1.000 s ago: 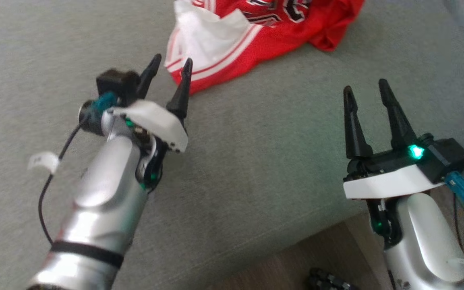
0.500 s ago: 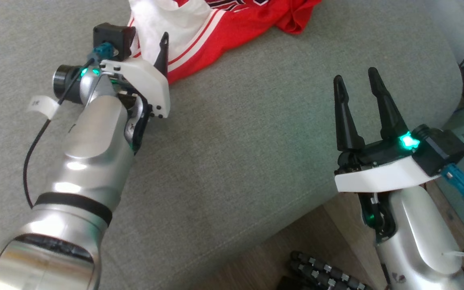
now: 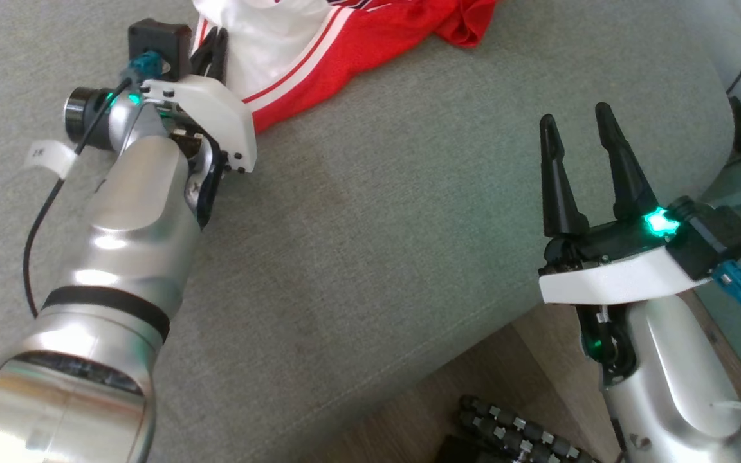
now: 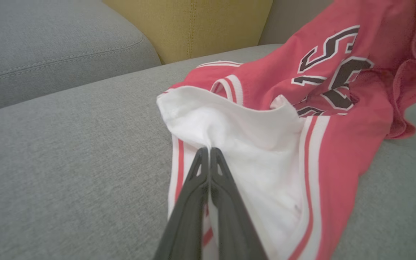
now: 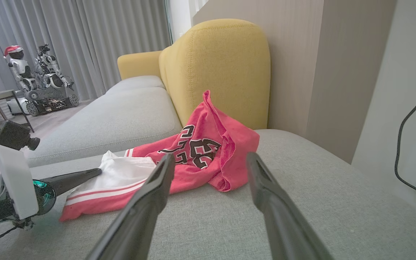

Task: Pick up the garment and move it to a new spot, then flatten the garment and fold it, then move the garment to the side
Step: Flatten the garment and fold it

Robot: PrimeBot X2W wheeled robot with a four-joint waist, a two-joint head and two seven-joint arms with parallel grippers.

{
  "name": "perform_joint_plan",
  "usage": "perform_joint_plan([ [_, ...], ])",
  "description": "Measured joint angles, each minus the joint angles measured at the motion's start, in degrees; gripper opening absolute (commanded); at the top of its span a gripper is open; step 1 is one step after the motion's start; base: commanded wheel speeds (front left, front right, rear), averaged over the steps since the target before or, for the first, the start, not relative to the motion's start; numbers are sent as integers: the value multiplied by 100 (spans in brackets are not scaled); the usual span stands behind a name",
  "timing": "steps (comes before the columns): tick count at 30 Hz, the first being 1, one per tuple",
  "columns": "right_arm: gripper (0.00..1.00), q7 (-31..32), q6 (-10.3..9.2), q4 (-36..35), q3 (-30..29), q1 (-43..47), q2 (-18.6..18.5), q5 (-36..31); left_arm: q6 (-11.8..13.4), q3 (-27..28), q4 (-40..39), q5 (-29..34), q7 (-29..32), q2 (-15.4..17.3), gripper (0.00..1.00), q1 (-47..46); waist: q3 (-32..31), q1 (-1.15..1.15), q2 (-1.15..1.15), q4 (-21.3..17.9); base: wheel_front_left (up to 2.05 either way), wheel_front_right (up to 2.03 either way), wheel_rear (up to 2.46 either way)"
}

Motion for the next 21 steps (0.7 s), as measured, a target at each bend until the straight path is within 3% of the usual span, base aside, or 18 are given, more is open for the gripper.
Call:
perform_joint_plan([
  [8,100,0,0,58,-104,0,4,-19,-36,-12,-156,-59,-81,-22,0,1,-117,0,0,234,0,0,0],
  [14,100,-3,0,164,-368,-3,7,-171,67,197,-1515,104,-89,177,0,100,-308,0,0,624,0,0,0],
  [21,100,-9,0,534,-492,-5,7,-271,90,421,-2954,486,-113,565,0,979,-691,0,0,1205,0,0,0],
])
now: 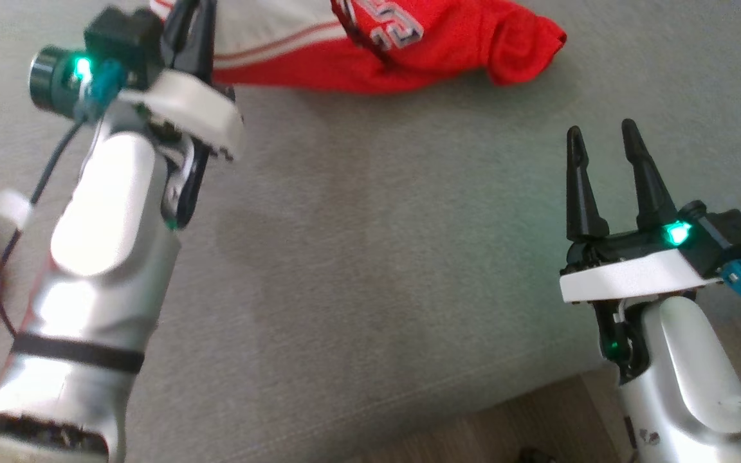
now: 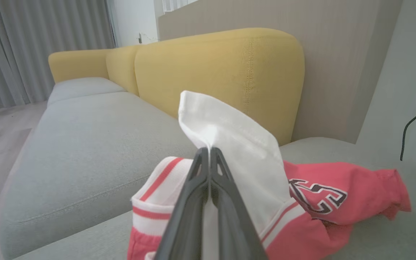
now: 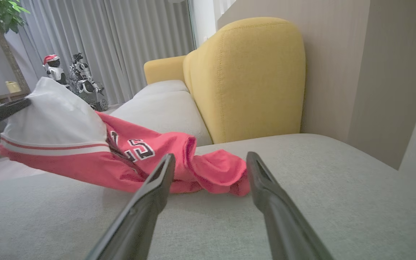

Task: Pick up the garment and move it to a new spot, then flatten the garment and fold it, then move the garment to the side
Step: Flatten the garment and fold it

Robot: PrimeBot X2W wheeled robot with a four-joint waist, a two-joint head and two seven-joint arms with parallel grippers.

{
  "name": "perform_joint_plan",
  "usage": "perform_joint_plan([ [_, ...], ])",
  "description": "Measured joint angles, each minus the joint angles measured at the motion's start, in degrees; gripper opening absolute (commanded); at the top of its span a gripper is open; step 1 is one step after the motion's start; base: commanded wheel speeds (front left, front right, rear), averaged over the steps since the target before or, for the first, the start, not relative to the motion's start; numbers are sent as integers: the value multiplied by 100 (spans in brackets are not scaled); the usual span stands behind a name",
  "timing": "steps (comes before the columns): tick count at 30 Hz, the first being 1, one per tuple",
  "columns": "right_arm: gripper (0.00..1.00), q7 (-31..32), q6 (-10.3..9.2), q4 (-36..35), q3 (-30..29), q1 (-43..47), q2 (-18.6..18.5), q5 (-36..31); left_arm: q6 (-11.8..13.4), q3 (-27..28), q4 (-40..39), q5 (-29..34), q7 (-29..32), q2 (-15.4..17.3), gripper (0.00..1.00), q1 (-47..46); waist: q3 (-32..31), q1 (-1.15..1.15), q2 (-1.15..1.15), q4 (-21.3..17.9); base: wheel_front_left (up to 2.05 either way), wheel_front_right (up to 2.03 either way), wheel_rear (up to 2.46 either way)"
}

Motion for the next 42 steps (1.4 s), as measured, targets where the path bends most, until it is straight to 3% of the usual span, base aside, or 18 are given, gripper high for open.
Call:
perform_joint_plan([
  [10,100,97,0,312,-30,17,-3,-43,-442,-200,-1421,446,-1,480,0,1606,-539,0,0,865,0,0,0],
  [15,100,149,0,358,-27,27,-3,-89,-552,-690,-1681,798,0,633,0,2248,-670,0,0,1139,0,0,0],
  [21,100,291,0,388,-21,47,-5,-132,-637,-1773,-1666,1408,-1,834,0,2686,-874,0,0,1381,0,0,0],
  [22,100,299,0,391,-21,55,-5,-143,-638,-1890,-1591,1444,-1,838,30,2725,-904,0,0,1396,0,0,0],
  [23,100,321,0,391,-20,68,-5,-144,-637,-1958,-1523,1469,0,842,100,2772,-933,0,0,1409,0,0,0],
  [26,100,347,0,392,-23,148,-5,-145,-564,-2007,-1495,1438,0,839,100,2917,-1013,0,0,1437,0,0,0],
  [30,100,391,0,389,-32,244,-5,-145,-256,-1562,-1708,990,0,726,100,3102,-1092,0,0,1476,0,0,0],
  [35,100,393,0,386,-54,312,-5,-247,76,-304,-2281,25,0,270,100,3337,-1198,0,0,1533,0,0,0],
  [42,100,382,0,369,-109,645,-4,-338,-51,1274,-2994,-509,-1,-417,100,3839,-1269,0,0,1603,0,0,0],
])
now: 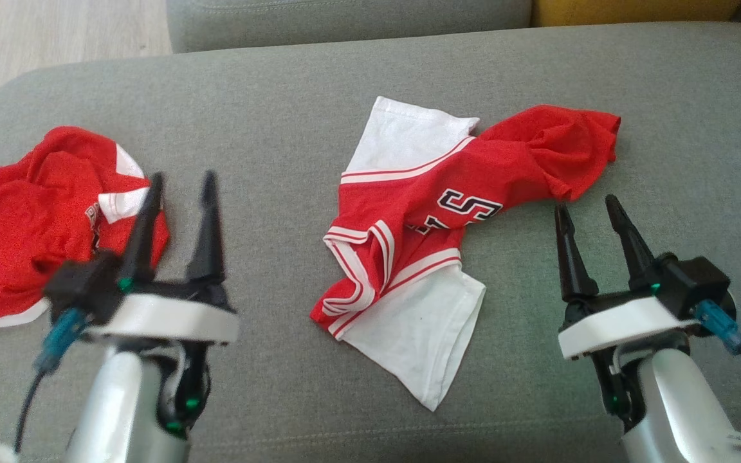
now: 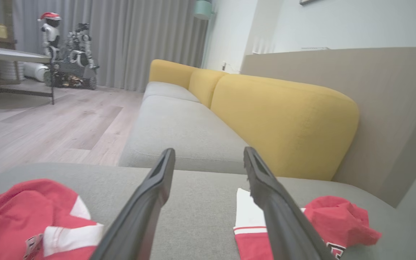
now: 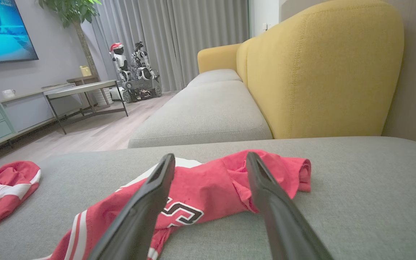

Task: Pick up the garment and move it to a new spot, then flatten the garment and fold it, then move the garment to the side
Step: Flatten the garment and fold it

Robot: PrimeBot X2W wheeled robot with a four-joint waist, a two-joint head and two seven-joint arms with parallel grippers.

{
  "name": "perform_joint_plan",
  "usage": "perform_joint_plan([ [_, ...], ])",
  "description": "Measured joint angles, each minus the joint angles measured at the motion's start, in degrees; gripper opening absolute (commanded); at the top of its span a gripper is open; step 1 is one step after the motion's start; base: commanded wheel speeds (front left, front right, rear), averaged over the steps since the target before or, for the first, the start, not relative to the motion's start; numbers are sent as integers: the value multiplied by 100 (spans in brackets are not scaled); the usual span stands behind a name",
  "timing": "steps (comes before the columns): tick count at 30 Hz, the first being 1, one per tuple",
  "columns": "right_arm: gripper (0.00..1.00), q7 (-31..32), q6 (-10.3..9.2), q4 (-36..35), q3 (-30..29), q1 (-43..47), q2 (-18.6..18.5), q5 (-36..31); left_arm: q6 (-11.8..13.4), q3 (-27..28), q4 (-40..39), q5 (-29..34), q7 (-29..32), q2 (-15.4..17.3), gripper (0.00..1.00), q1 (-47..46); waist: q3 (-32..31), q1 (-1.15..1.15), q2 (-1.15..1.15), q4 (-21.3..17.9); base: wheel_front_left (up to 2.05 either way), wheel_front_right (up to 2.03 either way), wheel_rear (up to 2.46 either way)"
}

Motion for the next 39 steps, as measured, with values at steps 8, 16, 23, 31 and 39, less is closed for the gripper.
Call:
perform_joint_plan([
  [8,100,-20,0,1,-43,85,0,-7,-232,442,-55,-164,0,-140,100,583,13,0,0,-11,0,0,0],
  [16,100,19,0,-11,-226,-29,-55,-208,-222,279,-73,-281,0,-148,100,519,291,0,0,66,0,0,0],
  [23,100,277,0,558,-355,-700,-323,-474,-232,137,0,-289,0,-153,100,267,638,0,0,230,0,0,0],
  [31,100,471,0,1630,-354,-1307,-609,-536,-233,-34,86,-349,0,-160,100,96,959,0,0,525,0,0,0],
  [39,0,200,0,2128,-325,-1778,-714,-502,-232,-66,112,-349,0,-162,100,1,1100,0,0,659,0,0,0],
])
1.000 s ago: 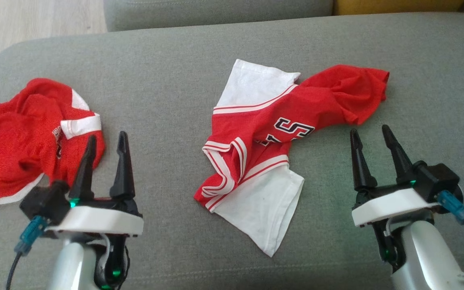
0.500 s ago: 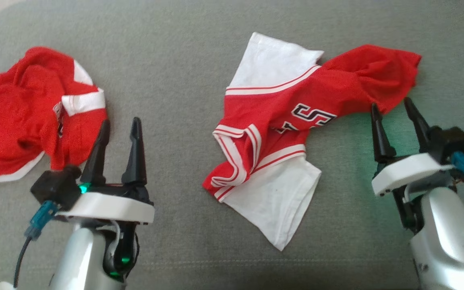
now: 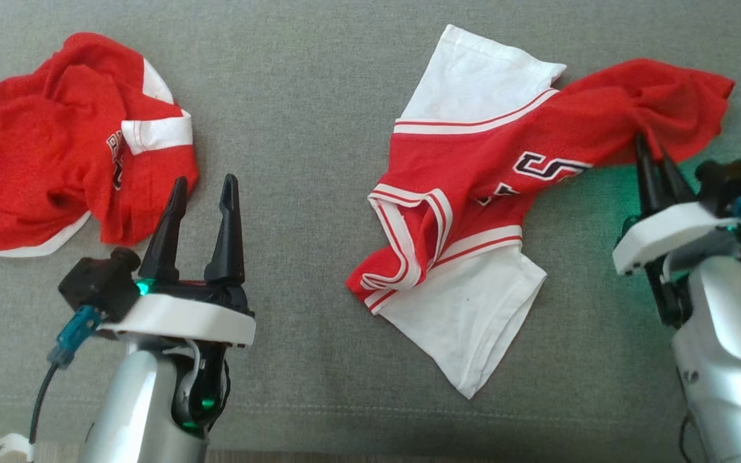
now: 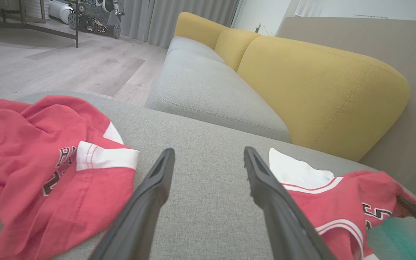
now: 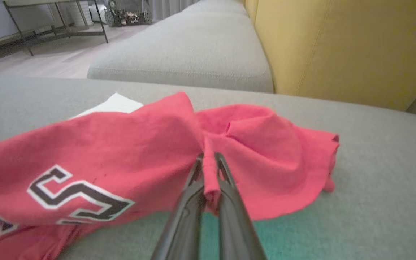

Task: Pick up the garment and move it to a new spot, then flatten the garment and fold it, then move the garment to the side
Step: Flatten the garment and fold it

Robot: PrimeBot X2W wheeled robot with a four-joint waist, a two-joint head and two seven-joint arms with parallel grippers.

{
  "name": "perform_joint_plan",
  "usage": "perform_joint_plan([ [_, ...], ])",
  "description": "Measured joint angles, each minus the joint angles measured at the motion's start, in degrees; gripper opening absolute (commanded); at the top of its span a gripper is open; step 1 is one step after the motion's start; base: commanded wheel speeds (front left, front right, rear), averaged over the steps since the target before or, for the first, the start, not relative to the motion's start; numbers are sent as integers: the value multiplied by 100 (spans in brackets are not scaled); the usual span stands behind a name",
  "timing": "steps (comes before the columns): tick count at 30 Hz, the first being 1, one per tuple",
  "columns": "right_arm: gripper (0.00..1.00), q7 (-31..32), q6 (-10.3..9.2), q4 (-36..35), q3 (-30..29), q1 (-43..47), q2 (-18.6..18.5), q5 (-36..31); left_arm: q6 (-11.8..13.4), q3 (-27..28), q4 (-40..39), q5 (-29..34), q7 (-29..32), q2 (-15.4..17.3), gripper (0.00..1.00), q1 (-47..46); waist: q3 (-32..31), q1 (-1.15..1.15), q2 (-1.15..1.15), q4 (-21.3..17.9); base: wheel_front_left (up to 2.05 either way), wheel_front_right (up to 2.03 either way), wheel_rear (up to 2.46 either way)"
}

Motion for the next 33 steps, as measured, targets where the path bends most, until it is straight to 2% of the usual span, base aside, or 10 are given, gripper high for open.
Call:
perform_joint_plan([
  [4,0,-234,0,-60,-1,-177,-13,-76,1,-4,57,-14,0,0,100,2,-76,0,0,-39,0,0,0],
  [9,0,-237,0,-552,81,-186,-26,-175,9,-77,86,-83,0,0,100,16,-277,0,0,-125,0,0,0],
  [15,0,493,0,-1478,183,-411,-292,-361,58,-252,77,-224,0,-3,100,22,-407,0,0,-58,0,0,0],
  [19,0,1160,0,-1758,365,-921,-610,-407,86,-333,55,-296,0,-1,100,27,-329,0,0,127,0,0,0],
  [23,0,1713,1,-1486,731,-1709,-1069,-276,99,-500,44,-405,0,-3,100,-14,-99,0,0,349,0,0,0],
  [28,0,1909,1,-401,1336,-2846,-1637,-85,99,-700,32,-500,0,-5,100,-240,274,0,0,692,0,0,0],
  [29,37,1851,1,80,1528,-3253,-1747,-62,100,-755,8,-565,0,-7,100,-338,433,0,0,828,0,0,0],
  [30,100,1764,1,327,1601,-3431,-1774,-70,100,-783,7,-588,0,-7,100,-379,507,1,0,897,0,0,0],
  [33,100,1403,1,940,1686,-3801,-1780,-185,101,-851,2,-588,0,-9,100,-446,684,0,0,1083,0,0,0],
])
